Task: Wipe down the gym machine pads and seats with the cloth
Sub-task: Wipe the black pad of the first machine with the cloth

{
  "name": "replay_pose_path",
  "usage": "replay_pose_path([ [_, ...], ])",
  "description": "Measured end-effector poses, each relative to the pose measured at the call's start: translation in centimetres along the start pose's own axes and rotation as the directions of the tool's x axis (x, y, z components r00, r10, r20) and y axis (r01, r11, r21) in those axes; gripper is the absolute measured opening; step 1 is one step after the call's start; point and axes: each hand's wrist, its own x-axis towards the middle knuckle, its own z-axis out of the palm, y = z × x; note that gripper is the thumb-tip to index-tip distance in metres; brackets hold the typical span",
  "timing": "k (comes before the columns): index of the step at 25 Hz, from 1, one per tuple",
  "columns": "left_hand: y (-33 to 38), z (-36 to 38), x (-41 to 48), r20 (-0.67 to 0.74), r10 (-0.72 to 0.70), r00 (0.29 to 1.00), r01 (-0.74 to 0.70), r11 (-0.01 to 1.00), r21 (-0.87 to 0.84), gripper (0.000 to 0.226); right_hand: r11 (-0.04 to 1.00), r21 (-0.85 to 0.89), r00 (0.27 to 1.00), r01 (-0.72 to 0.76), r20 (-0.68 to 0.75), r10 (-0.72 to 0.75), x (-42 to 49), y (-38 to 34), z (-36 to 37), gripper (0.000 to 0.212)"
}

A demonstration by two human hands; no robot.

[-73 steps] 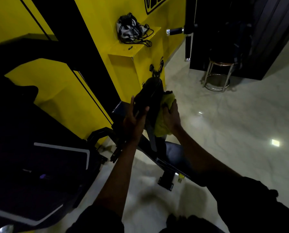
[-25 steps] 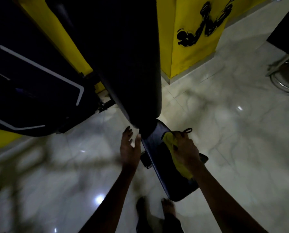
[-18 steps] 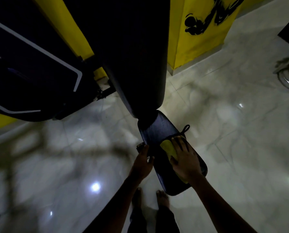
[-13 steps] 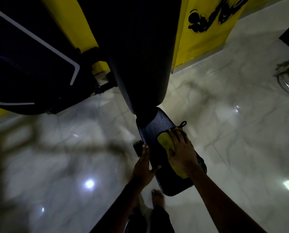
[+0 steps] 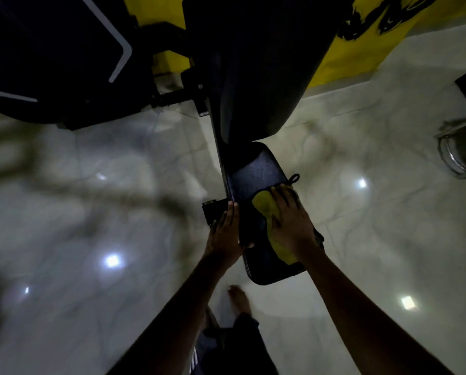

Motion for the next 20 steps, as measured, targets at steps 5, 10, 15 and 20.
replay_pose_path([
  [5, 1.0, 3.3, -3.6, -0.069, -0.034, 0.997, 0.024, 0.989, -0.143, 0.081, 0.999, -0.043, 1.0, -0.006, 0.008, 0.006, 5.3, -0.8, -0.9, 0.072],
  [10, 3.0, 6.2, -5.6, -0.139, -0.123, 0.983, 0.07, 0.94, -0.334, 0.072, 0.87, -0.149, 0.87, 0.471, 0.238, -0.431, 3.7, 1.2, -2.2, 0.076],
  [15, 3.7, 6.1, -5.6, -0.228, -0.196, 0.954, 0.075, 0.889, -0.451, 0.072, 0.909, -0.255, 0.931, 0.331, 0.248, -0.269, 7.8, -4.0, -1.9, 0.076],
  [20, 4.7, 7.6, -6.5, -0.259, -0.359, 0.897, 0.148, 0.795, -0.588, 0.065, 0.678, -0.24, 0.714, 0.695, 0.334, -0.615, 4.5, -3.4, -1.1, 0.078],
])
